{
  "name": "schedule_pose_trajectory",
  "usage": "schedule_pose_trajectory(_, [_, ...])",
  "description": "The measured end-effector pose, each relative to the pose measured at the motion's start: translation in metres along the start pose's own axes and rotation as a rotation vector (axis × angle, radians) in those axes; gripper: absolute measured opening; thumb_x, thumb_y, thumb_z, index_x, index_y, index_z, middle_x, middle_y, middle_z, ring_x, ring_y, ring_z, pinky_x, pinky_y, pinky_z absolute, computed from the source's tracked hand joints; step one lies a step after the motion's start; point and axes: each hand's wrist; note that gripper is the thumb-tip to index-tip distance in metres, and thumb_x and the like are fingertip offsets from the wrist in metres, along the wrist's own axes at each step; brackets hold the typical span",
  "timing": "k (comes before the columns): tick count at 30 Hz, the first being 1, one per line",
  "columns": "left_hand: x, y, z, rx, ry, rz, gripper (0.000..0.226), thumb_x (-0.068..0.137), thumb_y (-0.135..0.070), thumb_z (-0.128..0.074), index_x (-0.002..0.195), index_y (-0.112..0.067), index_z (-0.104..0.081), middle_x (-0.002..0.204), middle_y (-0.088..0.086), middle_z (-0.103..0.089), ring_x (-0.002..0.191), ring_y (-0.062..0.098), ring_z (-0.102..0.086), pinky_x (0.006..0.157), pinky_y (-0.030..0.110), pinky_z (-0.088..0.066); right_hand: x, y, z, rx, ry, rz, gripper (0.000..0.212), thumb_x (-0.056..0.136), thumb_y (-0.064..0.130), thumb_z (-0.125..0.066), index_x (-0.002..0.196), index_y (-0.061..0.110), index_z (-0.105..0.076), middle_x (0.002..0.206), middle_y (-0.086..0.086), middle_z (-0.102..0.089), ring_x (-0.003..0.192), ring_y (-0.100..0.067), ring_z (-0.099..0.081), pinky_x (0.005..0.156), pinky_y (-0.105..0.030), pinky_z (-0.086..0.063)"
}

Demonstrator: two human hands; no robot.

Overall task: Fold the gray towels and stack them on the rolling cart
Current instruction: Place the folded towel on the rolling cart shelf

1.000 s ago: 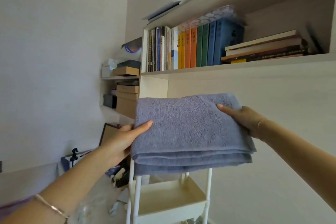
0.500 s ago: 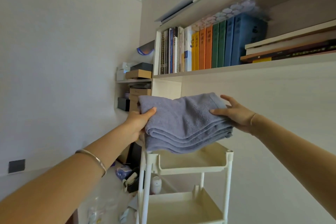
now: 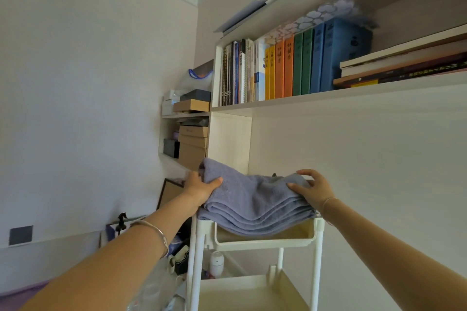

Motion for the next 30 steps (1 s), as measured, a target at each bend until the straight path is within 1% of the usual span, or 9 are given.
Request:
schedule_pose_trajectory(3, [0.008, 0.007, -0.002, 0.081, 0.024, -0.029, 0.066, 0.078, -0.027, -0.076, 0.131, -0.003, -0.046, 0.129, 0.015, -0.056, 0.115, 0.031, -0.055, 0.102, 0.045, -0.044, 0.003, -0.006, -0.007, -0.005, 0.000, 0.025, 0.042, 0.082, 0.020, -0.071, 0.120, 0.019, -0.052, 0.106, -0.009, -0.060, 0.086, -0.022, -0.057, 0.067, -0.022, -0.047])
schedule_pose_trajectory(7, [0.010, 0.002, -0.004, 0.431, 0.139, -0.088, 0.087, 0.087, -0.028, -0.066, 0.150, -0.020, -0.006, 0.147, 0.010, -0.033, 0.130, 0.032, -0.040, 0.108, 0.039, -0.034, 0.011, -0.010, -0.011, -0.226, 0.048, 0.062, 0.042, 0.085, 0.016, -0.066, 0.124, 0.020, -0.051, 0.114, -0.013, -0.059, 0.093, -0.025, -0.056, 0.077, -0.027, -0.045])
schedule_pose_trajectory(12, [0.009, -0.005, -0.001, 1.101, 0.255, 0.108, 0.085, 0.089, -0.061, -0.046, 0.151, -0.022, -0.002, 0.153, 0.015, -0.011, 0.139, 0.031, -0.016, 0.114, 0.037, -0.018, 0.008, -0.027, -0.015, -0.844, 0.206, 0.160, 0.044, 0.092, 0.023, -0.055, 0.135, 0.024, -0.045, 0.130, -0.011, -0.054, 0.117, -0.029, -0.052, 0.099, -0.031, -0.040])
schedule_pose_trajectory(14, [0.011, -0.004, 0.000, 1.268, 0.216, 0.071, 0.083, 0.088, -0.063, -0.047, 0.150, -0.025, -0.009, 0.150, 0.010, -0.010, 0.137, 0.029, -0.014, 0.114, 0.037, -0.013, 0.008, -0.030, -0.020, -1.110, 0.224, 0.195, 0.042, 0.095, 0.025, -0.046, 0.137, 0.027, -0.042, 0.131, -0.009, -0.051, 0.119, -0.027, -0.047, 0.101, -0.031, -0.036])
schedule_pose_trajectory(17, [0.010, -0.011, -0.001, 1.509, 0.231, 0.010, 0.088, 0.087, -0.070, -0.039, 0.152, -0.019, -0.010, 0.155, 0.010, -0.002, 0.141, 0.029, -0.005, 0.116, 0.040, -0.002, 0.013, -0.028, -0.022, -1.205, 0.187, 0.196, 0.038, 0.094, 0.028, -0.043, 0.131, 0.030, -0.049, 0.132, -0.006, -0.046, 0.122, -0.025, -0.038, 0.102, -0.033, -0.031])
schedule_pose_trajectory(19, [0.008, -0.020, -0.004, 1.503, 0.250, -0.084, 0.081, 0.090, -0.069, -0.030, 0.150, -0.015, -0.021, 0.154, 0.010, -0.012, 0.140, 0.028, -0.011, 0.115, 0.039, -0.006, 0.014, -0.026, -0.020, -1.132, 0.144, 0.234, 0.035, 0.094, 0.027, -0.041, 0.126, 0.029, -0.054, 0.134, -0.005, -0.042, 0.124, -0.025, -0.035, 0.104, -0.033, -0.028])
schedule_pose_trajectory(22, [-0.005, -0.033, -0.010, 1.375, 0.262, -0.349, 0.055, 0.099, -0.052, -0.024, 0.130, -0.017, -0.055, 0.132, 0.009, -0.047, 0.125, 0.026, -0.039, 0.100, 0.033, -0.028, 0.005, -0.014, -0.022, -0.971, 0.182, 0.445, 0.033, 0.098, 0.029, -0.039, 0.126, 0.028, -0.057, 0.141, 0.000, -0.041, 0.130, -0.022, -0.035, 0.109, -0.032, -0.025])
schedule_pose_trajectory(26, [-0.021, -0.028, -0.023, 1.291, 0.421, -0.230, 0.050, 0.103, -0.039, -0.023, 0.135, -0.010, -0.048, 0.134, 0.011, -0.053, 0.119, 0.027, -0.050, 0.094, 0.030, -0.036, -0.016, -0.006, -0.033, -0.773, 0.573, 0.269, 0.046, 0.101, 0.043, -0.028, 0.120, 0.019, -0.062, 0.123, -0.003, -0.060, 0.113, -0.022, -0.054, 0.101, -0.034, -0.037])
schedule_pose_trajectory(30, [-0.027, -0.008, -0.019, 1.243, 0.444, -0.165, 0.053, 0.101, -0.046, -0.024, 0.120, -0.008, -0.057, 0.096, 0.009, -0.061, 0.090, 0.023, -0.055, 0.075, 0.029, -0.038, -0.026, -0.020, -0.031, -0.957, 0.504, 0.304, 0.044, 0.101, 0.043, -0.025, 0.111, 0.020, -0.062, 0.116, -0.004, -0.057, 0.107, -0.022, -0.053, 0.098, -0.032, -0.037])
Point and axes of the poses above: each hand's wrist, its own x-axis towards the middle knuckle, its own z-axis out of the back of the hand, y = z × x
